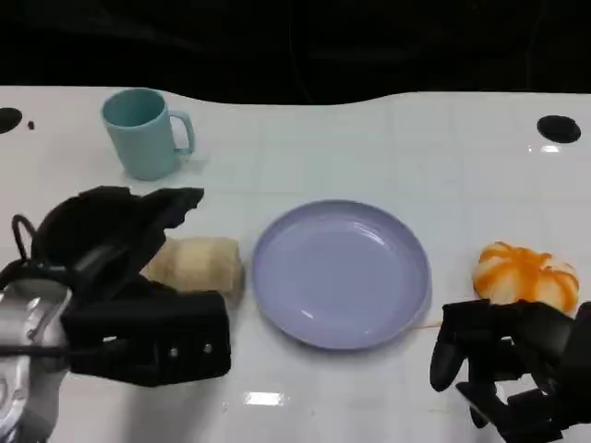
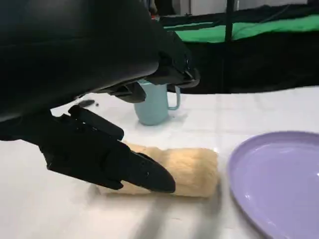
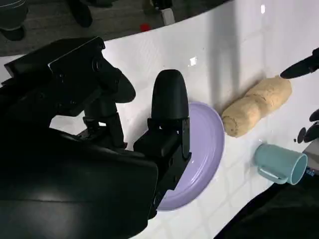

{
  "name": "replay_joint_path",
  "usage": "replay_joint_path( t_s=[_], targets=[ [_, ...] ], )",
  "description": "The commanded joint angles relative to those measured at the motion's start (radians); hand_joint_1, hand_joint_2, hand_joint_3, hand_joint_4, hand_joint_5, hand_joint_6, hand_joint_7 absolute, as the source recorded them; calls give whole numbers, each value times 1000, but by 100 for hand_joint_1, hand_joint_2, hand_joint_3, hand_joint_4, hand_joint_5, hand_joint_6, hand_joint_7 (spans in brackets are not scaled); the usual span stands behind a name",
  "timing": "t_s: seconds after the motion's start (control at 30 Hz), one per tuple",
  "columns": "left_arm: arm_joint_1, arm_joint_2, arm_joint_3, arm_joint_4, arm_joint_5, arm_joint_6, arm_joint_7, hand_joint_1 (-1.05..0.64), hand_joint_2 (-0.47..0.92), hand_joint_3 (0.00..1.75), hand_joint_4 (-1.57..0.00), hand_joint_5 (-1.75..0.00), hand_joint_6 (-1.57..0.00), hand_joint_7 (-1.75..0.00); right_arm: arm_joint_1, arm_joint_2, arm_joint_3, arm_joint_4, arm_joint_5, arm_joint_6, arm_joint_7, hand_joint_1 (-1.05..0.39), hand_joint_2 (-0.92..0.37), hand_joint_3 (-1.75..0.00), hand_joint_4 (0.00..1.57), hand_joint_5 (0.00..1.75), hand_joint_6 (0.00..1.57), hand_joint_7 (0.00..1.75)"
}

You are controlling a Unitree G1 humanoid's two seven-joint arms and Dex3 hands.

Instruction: Grasp the towel on the left side of the plate with the left hand and place it into the plate.

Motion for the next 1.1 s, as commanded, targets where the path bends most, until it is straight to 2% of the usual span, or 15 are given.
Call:
replay_joint_path(
  t_s=[0.03, 0.17, 0.23, 0.47, 0.67, 0.77, 0.87, 0.9, 0.93, 1.0, 1.1],
  targets=[
    [-70, -14, -35, 113, 40, -8, -31, -60, 89, 0, -32, -26, -31, -2, -4, -2, -4, -13, 1, 8, -7, 5, -59, -107, 70, 168, 69, 142],
    [-138, -44, -65, 241, 52, -8, -48, -57, 88, 0, -43, -17, -37, -1, -3, 2, -6, -12, 7, 11, -7, 5, -59, -107, 70, 169, 69, 142],
    [-152, -51, -71, 267, 54, -9, -52, -57, 88, 0, -46, -14, -37, -1, -3, 2, -6, -14, 7, 11, -7, 4, -59, -107, 70, 169, 69, 142],
    [-272, -117, -133, 564, 64, -52, -1, -58, 87, 0, -51, -8, -40, -1, 5, -2, -6, -22, 5, 8, -5, 5, -60, -106, 70, 168, 69, 142],
    [-370, -174, -160, 874, 32, -140, 53, -57, 91, 2, -56, -7, -41, -1, 11, -3, -8, -28, 7, 11, -4, 6, -60, -106, 70, 167, 69, 141],
    [-392, -193, -160, 992, 1, -190, 91, -50, 92, 7, -59, -7, -44, -1, 13, -5, -8, -29, 7, 6, -3, 5, -60, -106, 70, 167, 69, 142],
    [-392, -205, -150, 1063, -26, -243, 167, -44, 92, 12, -73, -14, -53, -5, 11, -6, -8, -27, 5, 3, -2, 5, -60, -106, 71, 168, 69, 142],
    [-392, -208, -148, 1079, -33, -257, 190, -37, 92, 17, -76, -41, -64, -5, 10, -6, -8, -27, 5, 3, -2, 5, -60, -106, 71, 168, 69, 142],
    [-393, -211, -143, 1089, -42, -267, 211, -34, 92, 18, -68, -67, -69, -3, 8, -5, -9, -26, 7, 8, -2, 5, -60, -106, 71, 168, 69, 142],
    [-394, -215, -136, 1103, -58, -285, 247, -25, 92, 27, -74, -118, -90, -6, 6, -2, -11, -22, 12, 9, -2, 5, -60, -106, 70, 169, 69, 143],
    [-385, -212, -120, 1111, -77, -332, 342, -19, 91, 27, -78, -150, -111, -11, 5, -2, -12, -18, 11, 8, -3, 5, -60, -106, 70, 168, 69, 142]
  ],
)
